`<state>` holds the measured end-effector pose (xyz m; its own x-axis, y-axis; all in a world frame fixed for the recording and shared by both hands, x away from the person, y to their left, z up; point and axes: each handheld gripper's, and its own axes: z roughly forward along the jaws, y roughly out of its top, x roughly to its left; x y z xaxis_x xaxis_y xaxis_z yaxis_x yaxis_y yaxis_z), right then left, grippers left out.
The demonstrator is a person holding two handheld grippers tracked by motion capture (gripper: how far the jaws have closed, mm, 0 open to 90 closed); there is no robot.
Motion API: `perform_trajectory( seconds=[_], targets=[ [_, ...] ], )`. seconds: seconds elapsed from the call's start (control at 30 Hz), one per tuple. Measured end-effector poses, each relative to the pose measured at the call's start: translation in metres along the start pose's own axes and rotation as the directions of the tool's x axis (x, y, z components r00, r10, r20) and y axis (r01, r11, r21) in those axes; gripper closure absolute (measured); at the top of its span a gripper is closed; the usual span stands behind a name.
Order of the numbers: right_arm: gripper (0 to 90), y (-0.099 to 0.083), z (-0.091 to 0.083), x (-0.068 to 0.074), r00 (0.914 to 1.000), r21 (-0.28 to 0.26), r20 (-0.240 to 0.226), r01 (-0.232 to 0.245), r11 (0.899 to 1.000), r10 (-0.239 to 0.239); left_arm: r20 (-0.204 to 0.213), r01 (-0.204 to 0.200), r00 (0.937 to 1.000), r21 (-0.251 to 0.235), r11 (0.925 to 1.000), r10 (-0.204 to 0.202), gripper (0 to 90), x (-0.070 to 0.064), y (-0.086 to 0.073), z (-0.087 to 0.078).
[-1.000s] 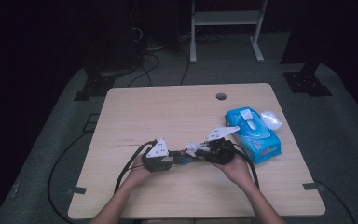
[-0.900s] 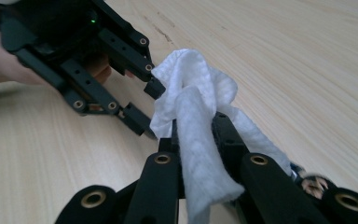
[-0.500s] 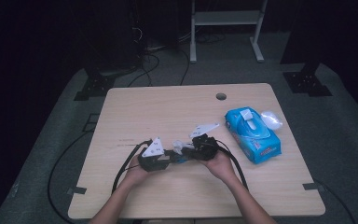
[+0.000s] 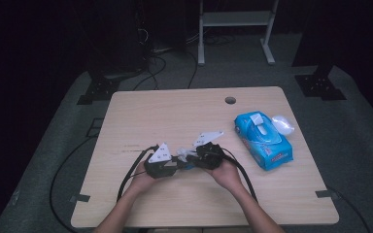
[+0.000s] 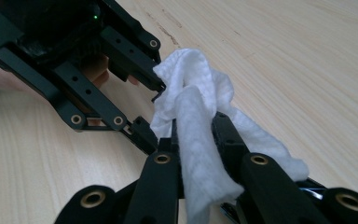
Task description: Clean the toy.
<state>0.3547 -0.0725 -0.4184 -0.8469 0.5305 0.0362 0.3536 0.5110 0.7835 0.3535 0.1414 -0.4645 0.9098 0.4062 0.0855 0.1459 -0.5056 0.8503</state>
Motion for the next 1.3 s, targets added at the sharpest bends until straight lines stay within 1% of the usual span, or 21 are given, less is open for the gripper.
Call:
perform_trajectory(
  seconds=[0.07, 0.1, 0.13, 0.17, 0.23, 0.3, 0.33, 0.43, 0.53, 0.57, 0.6, 0.67, 0.7, 0.83, 0.9, 0.93, 1.0, 1.07, 1.13, 1.23, 1.3],
  targets=[
    [80.9, -0.004, -0.008, -0.010, 0.9979, 0.005, 0.062, -0.019, 1.000, 0.019, 0.000, 0.001, 1.0000, 0.001, 1.0000, -0.001, 70.5, 0.000, 0.000, 0.000],
    [80.9, -0.004, -0.008, -0.010, 0.9979, 0.005, 0.062, -0.019, 1.000, 0.019, 0.000, 0.001, 1.0000, 0.001, 1.0000, -0.001, 70.5, 0.000, 0.000, 0.000],
    [80.9, -0.007, -0.011, -0.016, 0.9955, 0.010, 0.084, -0.046, 0.999, 0.045, 0.002, 0.002, 1.0000, -0.001, 1.0000, -0.002, 70.5, 0.000, 0.000, 0.000],
    [80.9, -0.007, -0.012, -0.017, 0.9951, 0.009, 0.078, -0.061, 0.998, 0.060, 0.003, 0.002, 1.0000, 0.000, 1.0000, -0.002, 70.5, 0.000, 0.000, 0.001],
    [80.9, -0.007, -0.011, -0.014, 0.9956, 0.004, 0.083, -0.044, 0.999, 0.044, 0.006, 0.004, 1.0000, -0.001, 1.0000, -0.004, 70.5, 0.001, 0.000, 0.001],
    [80.9, -0.006, -0.009, -0.010, 0.9971, -0.002, 0.064, -0.042, 0.999, 0.042, 0.007, 0.006, 1.0000, -0.001, 1.0000, -0.006, 70.5, 0.001, 0.000, 0.001],
    [80.9, -0.004, -0.006, -0.006, 0.9990, -0.016, 0.030, -0.031, 0.999, 0.032, 0.006, 0.005, 1.0000, 0.001, 1.0000, -0.005, 70.5, 0.001, 0.000, 0.001],
    [80.8, -0.001, -0.001, 0.003, 0.9998, -0.011, 0.021, 0.002, 1.000, -0.002, 0.008, 0.010, 0.9999, 0.004, 0.9999, -0.010, 70.6, 0.000, 0.000, 0.001],
    [80.9, -0.002, -0.006, -0.002, 0.9985, 0.006, 0.054, 0.005, 1.000, -0.005, 0.007, 0.008, 0.9999, 0.002, 1.0000, -0.008, 70.6, 0.000, 0.000, 0.001],
    [80.8, -0.004, -0.010, -0.008, 0.9958, 0.019, 0.090, 0.013, 1.000, -0.015, 0.007, 0.008, 0.9999, 0.002, 1.0000, -0.008, 70.7, 0.000, 0.000, 0.001],
    [80.8, -0.008, -0.016, -0.016, 0.9943, 0.028, 0.107, -0.011, 1.000, 0.008, 0.004, 0.005, 1.0000, 0.005, 1.0000, -0.005, 70.7, 0.000, 0.000, 0.001],
    [80.8, -0.012, -0.022, -0.023, 0.9874, 0.038, 0.158, -0.017, 0.999, 0.010, 0.004, 0.004, 1.0000, 0.006, 1.0000, -0.004, 70.7, 0.000, 0.000, 0.001],
    [80.9, -0.013, -0.025, -0.026, 0.9857, 0.036, 0.164, -0.043, 0.998, 0.037, 0.004, 0.004, 1.0000, 0.006, 1.0000, -0.004, 70.7, 0.000, 0.000, 0.001],
    [80.9, -0.013, -0.026, -0.025, 0.9859, 0.029, 0.163, -0.042, 0.999, 0.037, 0.007, 0.010, 0.9999, 0.000, 0.9999, -0.010, 70.7, 0.001, 0.000, 0.001],
    [80.8, -0.010, -0.023, -0.017, 0.9907, 0.020, 0.133, -0.031, 0.999, 0.028, 0.007, 0.013, 0.9999, 0.001, 0.9999, -0.013, 70.7, 0.000, 0.000, 0.002],
    [80.8, -0.006, -0.017, -0.009, 0.9962, 0.003, 0.086, -0.016, 1.000, 0.016, 0.007, 0.012, 0.9999, 0.001, 0.9999, -0.012, 70.7, 0.000, 0.000, 0.002],
    [80.8, -0.004, -0.013, -0.004, 0.9974, 0.002, 0.071, -0.009, 1.000, 0.009, 0.006, 0.012, 0.9999, 0.000, 0.9999, -0.012, 70.7, -0.001, 0.000, 0.002],
    [80.8, -0.001, -0.007, 0.002, 0.9974, 0.019, 0.069, 0.019, 1.000, -0.021, 0.009, 0.014, 0.9999, 0.001, 0.9999, -0.014, 70.8, -0.001, -0.001, 0.002],
    [80.9, -0.002, -0.008, -0.001, 0.9971, 0.023, 0.073, 0.016, 1.000, -0.017, 0.009, 0.008, 0.9999, 0.004, 1.0000, -0.008, 70.8, 0.000, -0.001, 0.001],
    [80.9, -0.007, -0.018, -0.017, 0.9880, 0.049, 0.154, -0.016, 0.999, 0.008, 0.009, 0.004, 1.0000, 0.007, 1.0000, -0.004, 70.9, 0.000, -0.001, 0.001],
    [80.9, -0.010, -0.021, -0.022, 0.9852, 0.048, 0.171, -0.025, 0.999, 0.016, 0.010, 0.006, 0.9999, 0.007, 1.0000, -0.006, 70.8, 0.000, -0.001, 0.001]
  ],
)
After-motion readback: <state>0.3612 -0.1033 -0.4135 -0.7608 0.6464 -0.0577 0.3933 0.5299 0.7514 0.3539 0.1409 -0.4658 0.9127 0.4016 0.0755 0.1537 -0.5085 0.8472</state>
